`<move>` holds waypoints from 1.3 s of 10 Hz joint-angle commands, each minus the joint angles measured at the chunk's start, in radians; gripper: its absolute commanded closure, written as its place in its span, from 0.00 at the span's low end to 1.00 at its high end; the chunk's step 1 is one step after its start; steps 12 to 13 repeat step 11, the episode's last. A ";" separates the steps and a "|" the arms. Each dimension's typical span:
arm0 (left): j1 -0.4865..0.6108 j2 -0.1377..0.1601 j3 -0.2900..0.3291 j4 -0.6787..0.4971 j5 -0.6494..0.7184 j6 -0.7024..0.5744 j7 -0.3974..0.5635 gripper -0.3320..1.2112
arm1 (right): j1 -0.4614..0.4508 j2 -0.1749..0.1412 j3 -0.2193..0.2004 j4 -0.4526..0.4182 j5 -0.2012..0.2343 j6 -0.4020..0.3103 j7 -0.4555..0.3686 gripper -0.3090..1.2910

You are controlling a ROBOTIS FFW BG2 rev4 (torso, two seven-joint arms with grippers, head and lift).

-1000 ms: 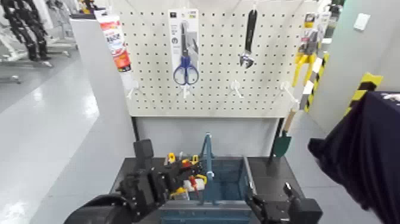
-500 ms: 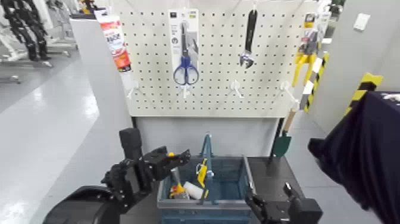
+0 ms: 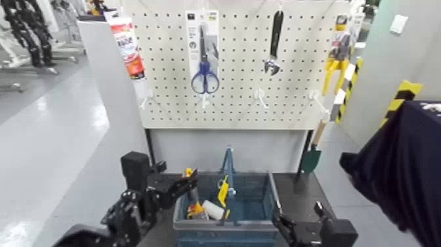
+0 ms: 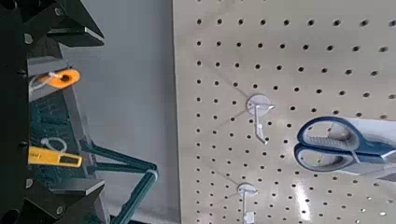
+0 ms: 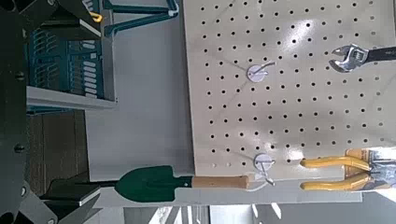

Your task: Put the red screwdriver into the crate.

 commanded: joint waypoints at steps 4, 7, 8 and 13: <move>0.233 -0.026 0.062 -0.067 -0.143 -0.244 0.121 0.36 | 0.011 -0.006 -0.010 -0.015 0.007 -0.015 0.012 0.28; 0.331 -0.049 0.115 -0.114 -0.166 -0.269 0.127 0.35 | 0.016 -0.009 -0.012 -0.023 0.007 -0.015 0.017 0.28; 0.340 -0.060 0.128 -0.115 -0.171 -0.279 0.129 0.35 | 0.016 -0.009 -0.012 -0.024 0.007 -0.015 0.017 0.28; 0.343 -0.067 0.128 -0.110 -0.174 -0.299 0.129 0.35 | 0.016 -0.006 -0.015 -0.024 0.024 -0.015 0.018 0.28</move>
